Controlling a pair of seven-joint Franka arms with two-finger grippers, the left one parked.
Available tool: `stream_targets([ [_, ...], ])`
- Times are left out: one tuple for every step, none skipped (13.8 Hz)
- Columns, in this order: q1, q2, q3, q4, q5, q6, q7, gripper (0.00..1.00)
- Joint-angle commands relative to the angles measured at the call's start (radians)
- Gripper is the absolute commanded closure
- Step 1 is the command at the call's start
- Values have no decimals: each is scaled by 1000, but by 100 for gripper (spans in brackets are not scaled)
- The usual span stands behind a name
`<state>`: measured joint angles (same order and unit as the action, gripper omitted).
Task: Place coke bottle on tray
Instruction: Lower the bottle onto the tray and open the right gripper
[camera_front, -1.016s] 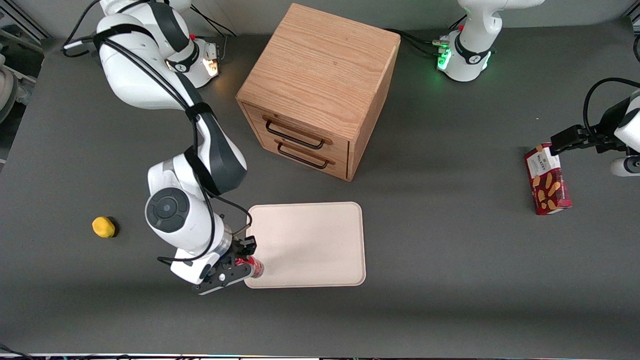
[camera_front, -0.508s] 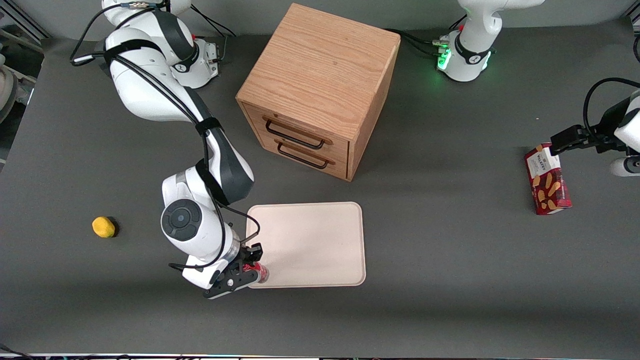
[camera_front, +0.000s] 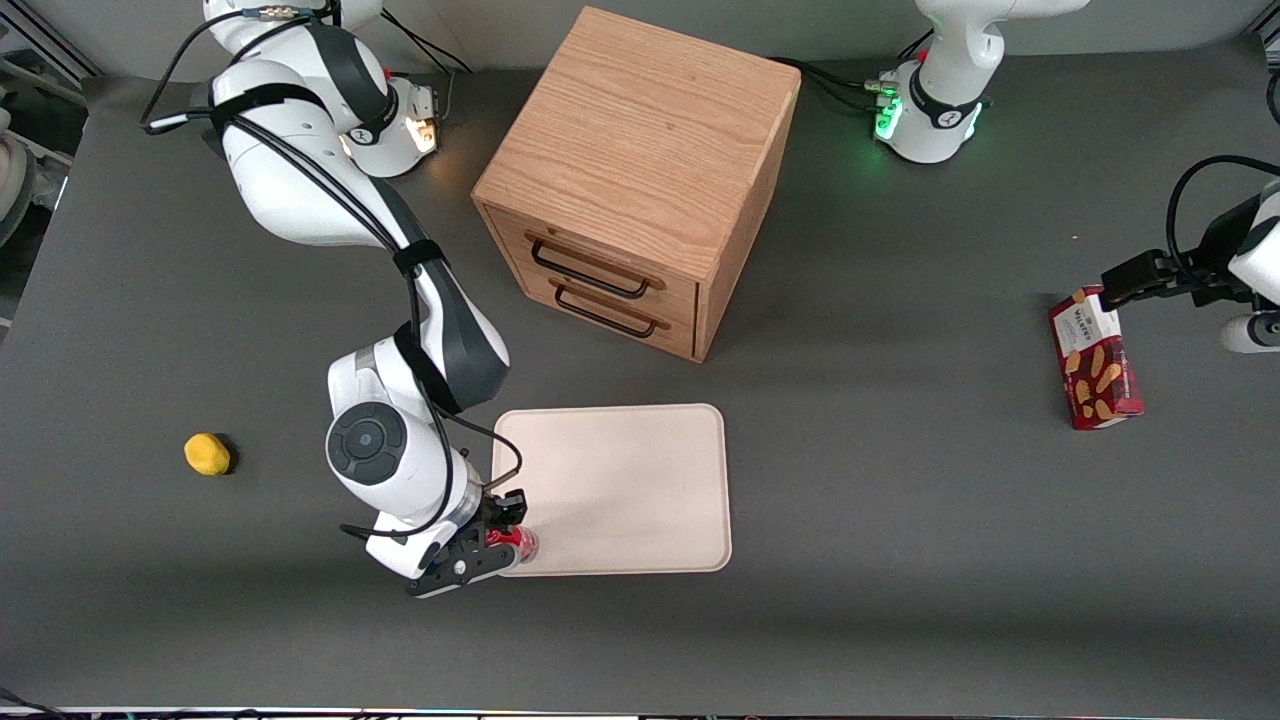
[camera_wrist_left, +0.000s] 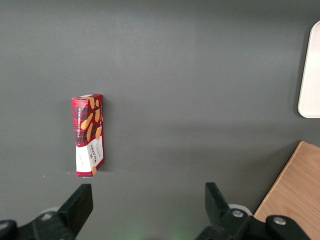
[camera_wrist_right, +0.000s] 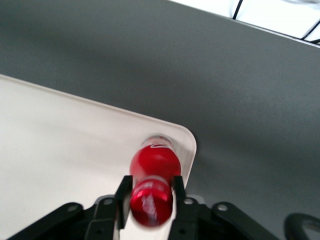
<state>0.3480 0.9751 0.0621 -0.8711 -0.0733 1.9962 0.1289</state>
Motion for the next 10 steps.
stream_targets([
  [-6,-12,12,-45,-26,70,40,0],
  [-6,-12,13,-45,-26,78,41,0],
  [-6,-12,12,-45,-26,78,41,0],
  [-6,-12,12,-45,-26,78,41,0],
  [-7,-12,12,-45,-26,78,41,0],
  [-9,-13,12,-45,-26,78,41,0],
  [-12,-19,12,-45,-26,78,40,0],
  [-15,-27,10,-45,-22,76,38,0],
  [-32,-41,10,-48,-16,66,47,0],
  [-49,-87,12,-86,-14,50,46,0],
])
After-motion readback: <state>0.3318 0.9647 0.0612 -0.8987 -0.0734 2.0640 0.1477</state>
